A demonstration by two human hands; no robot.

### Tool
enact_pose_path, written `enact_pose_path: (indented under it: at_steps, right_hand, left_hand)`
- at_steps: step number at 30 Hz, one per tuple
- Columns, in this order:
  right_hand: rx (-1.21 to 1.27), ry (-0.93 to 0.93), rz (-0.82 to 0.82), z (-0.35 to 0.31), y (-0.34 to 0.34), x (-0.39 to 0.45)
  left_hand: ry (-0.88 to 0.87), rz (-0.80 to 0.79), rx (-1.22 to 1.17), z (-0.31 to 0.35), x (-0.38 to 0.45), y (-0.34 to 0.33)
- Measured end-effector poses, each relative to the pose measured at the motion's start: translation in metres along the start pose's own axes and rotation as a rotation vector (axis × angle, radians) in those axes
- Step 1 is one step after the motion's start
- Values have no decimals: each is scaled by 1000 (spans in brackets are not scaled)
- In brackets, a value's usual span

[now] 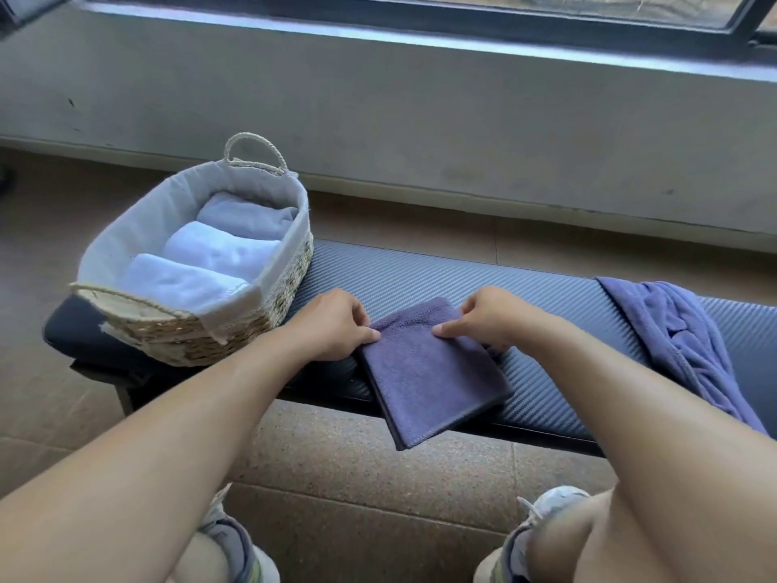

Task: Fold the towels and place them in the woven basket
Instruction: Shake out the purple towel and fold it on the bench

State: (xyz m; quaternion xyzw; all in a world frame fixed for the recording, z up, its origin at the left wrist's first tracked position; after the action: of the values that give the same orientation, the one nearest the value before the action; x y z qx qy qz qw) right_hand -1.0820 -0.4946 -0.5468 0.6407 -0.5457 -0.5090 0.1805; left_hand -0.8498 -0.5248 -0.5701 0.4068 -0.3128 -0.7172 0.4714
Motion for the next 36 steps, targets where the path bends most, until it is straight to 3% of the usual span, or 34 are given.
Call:
enact_pose_path:
  at_steps: [4,7,14,20,25,31,36]
  right_hand:
    - [200,42,55,3,-2,3]
    - [417,176,81,0,-1,0]
    - [527,505,-6,-18,-1,-16]
    - [546,466,-71,-17,-2,-21]
    - [358,465,-124,-13,-4,-22]
    - [596,420,-112,-4,6,-20]
    - [781,398,-162,0,7,-19]
  left_hand:
    - [-27,-35,-91,-3,1,1]
    - [-112,-70,-189,-1,0,4]
    - [-210,-303,-649,3,-5,15]
    - [-205,-260,-763,8,-10,15]
    - [-199,-188,-804,14,-12,17]
    - [-100,-94,-802,7,-9,25]
    - [-113,-242,-924,7,-18,18]
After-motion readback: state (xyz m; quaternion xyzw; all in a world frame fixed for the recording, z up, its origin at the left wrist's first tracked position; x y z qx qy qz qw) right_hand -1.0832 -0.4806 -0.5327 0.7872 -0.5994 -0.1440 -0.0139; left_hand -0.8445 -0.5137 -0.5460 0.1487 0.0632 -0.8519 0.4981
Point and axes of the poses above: each hand's wrist, its own x-axis towards the middle knuckle, its own y-axis out of the back of the hand, z = x × y, the point moved 1 cm from there along x, towards the middle knuckle, and after that the axes turned 2 degrees about y, right-handed, at the moved point
